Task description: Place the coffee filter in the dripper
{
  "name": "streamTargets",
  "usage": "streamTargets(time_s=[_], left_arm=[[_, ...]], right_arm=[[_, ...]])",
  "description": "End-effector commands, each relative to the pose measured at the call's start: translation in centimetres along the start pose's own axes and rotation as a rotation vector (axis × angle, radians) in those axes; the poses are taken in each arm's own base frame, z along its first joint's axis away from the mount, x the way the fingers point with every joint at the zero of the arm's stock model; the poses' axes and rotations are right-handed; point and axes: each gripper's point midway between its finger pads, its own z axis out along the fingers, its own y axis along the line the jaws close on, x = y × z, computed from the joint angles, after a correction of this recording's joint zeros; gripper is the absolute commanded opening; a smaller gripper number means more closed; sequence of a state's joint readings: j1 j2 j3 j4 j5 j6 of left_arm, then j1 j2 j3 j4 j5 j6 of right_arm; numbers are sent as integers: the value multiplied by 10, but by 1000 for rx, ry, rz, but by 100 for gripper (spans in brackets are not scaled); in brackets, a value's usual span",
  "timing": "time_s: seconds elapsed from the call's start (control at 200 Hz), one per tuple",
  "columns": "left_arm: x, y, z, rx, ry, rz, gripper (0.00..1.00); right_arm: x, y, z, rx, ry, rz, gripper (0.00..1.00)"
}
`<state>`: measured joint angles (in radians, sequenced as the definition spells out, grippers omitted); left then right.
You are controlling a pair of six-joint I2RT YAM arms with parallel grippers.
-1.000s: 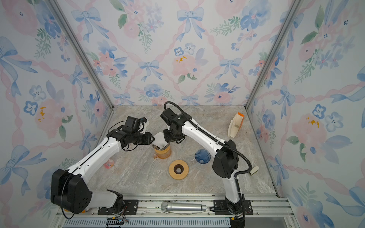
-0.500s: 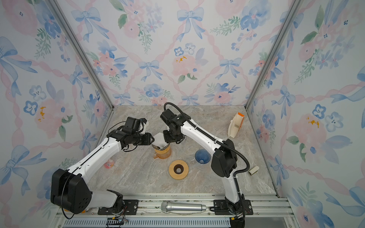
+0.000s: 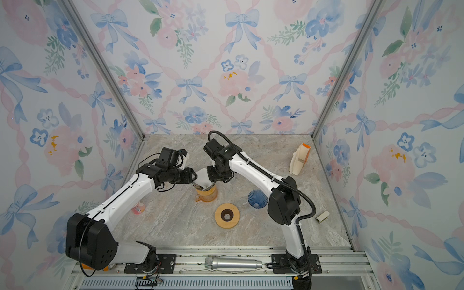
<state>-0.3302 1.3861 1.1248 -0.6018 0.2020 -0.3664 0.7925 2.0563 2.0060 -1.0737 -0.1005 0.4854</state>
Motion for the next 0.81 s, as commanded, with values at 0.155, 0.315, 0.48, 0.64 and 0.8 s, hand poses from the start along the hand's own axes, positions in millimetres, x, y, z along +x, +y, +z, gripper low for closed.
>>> streamTargets(time_s=[0.155,0.315,0.48,0.64,0.8], left_arm=[[-21,-13,-28,38,-80,21,55],[-30,-19,-43,54,-124,22,62],[-39,-30,-64,90,-179,32,68],[-40,-39,-85,133,-227,30,74],[-30,-51,-102,187,-247,35,76]], right_arm=[[-15,7,-44,-69,-146,-13,45],[-19,6,-59,-72,-199,-28,48],[-23,2,-76,-58,-288,-73,50],[-21,0,-99,-81,-405,-130,57],[-8,-8,-117,-81,-477,-183,64]])
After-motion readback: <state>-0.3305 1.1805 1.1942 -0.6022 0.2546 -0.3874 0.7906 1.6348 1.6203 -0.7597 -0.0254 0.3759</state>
